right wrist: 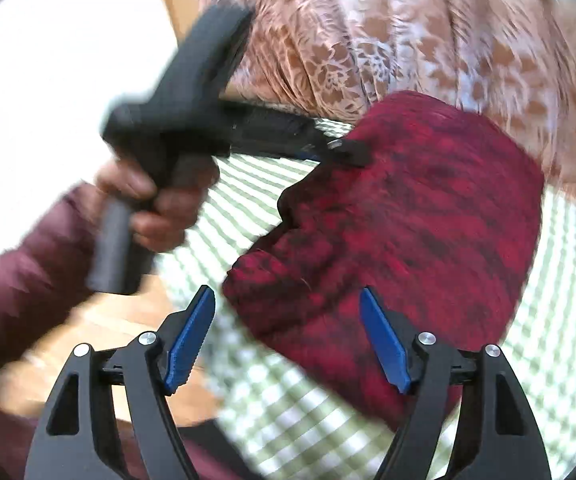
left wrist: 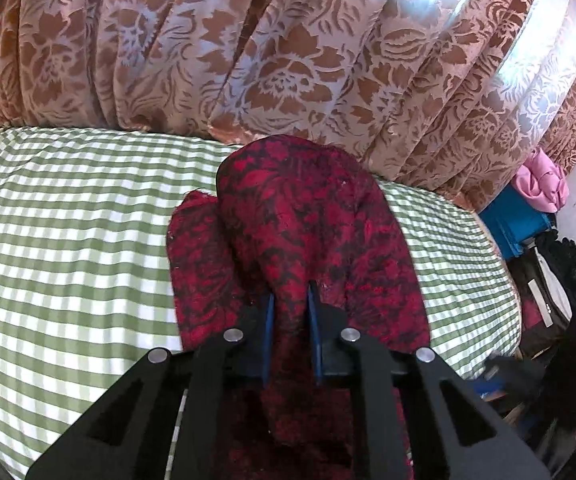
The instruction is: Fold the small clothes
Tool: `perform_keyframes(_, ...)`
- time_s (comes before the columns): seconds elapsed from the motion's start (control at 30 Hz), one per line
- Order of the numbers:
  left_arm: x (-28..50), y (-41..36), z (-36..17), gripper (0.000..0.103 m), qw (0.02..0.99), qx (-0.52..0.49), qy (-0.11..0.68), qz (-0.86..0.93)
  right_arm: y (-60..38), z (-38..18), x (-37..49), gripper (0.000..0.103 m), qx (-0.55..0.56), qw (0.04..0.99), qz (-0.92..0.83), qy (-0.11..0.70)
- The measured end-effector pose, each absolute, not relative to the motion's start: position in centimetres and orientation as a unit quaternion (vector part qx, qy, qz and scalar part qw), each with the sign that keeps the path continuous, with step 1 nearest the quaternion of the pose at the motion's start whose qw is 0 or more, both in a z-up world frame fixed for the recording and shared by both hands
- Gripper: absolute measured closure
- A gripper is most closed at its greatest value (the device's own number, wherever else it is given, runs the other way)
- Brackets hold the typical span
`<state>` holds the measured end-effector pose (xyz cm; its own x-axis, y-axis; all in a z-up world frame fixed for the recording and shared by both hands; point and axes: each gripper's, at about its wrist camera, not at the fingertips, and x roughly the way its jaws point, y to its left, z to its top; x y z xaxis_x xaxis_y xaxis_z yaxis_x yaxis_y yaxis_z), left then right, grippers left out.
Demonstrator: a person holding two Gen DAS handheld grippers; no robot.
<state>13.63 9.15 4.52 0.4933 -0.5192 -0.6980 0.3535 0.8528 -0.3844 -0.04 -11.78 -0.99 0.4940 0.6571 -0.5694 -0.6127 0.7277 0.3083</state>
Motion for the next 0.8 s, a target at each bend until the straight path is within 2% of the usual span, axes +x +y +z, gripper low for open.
perform_keyframes(0.07,13.7,9.8,4.1,0.089,0.859,-0.096,0.437,-0.247,-14.5,-0.1,0.1,0.030,0.072,0.873,0.345,0.336)
perform_keyframes(0.2,13.9,10.8,3.1,0.089,0.859,-0.104,0.444,-0.232,-14.4,-0.8,1.3,0.047,0.034,0.898,0.276,0.342)
perform_keyframes(0.27,14.1,11.1,2.8,0.089,0.862,-0.097,0.445,-0.223,-12.5,-1.9,2.5,0.049,0.005,0.900,0.258,0.353)
perform_keyframes(0.43,15.6,12.9,0.3,0.088,0.864,-0.086,0.470,-0.158,-5.8,-5.0,4.3,0.049,-0.101,0.904,0.215,0.356)
perform_keyframes(0.53,15.4,13.3,-0.4,0.084,0.866,-0.089,0.477,-0.119,-4.1,-7.0,5.2,0.049,-0.132,0.906,0.190,0.354)
perform_keyframes(0.6,14.3,13.4,1.0,0.082,0.877,-0.101,0.458,-0.106,-3.9,-7.6,5.7,0.049,-0.140,0.909,0.177,0.351)
perform_keyframes(0.7,12.0,14.1,3.5,0.083,0.888,-0.174,0.404,-0.131,-4.2,-7.8,5.9,0.049,-0.119,0.911,0.171,0.356)
perform_keyframes(0.8,11.0,11.8,3.7,0.083,0.905,-0.129,0.386,-0.128,-4.5,-7.7,6.0,0.049,-0.106,0.910,0.181,0.357)
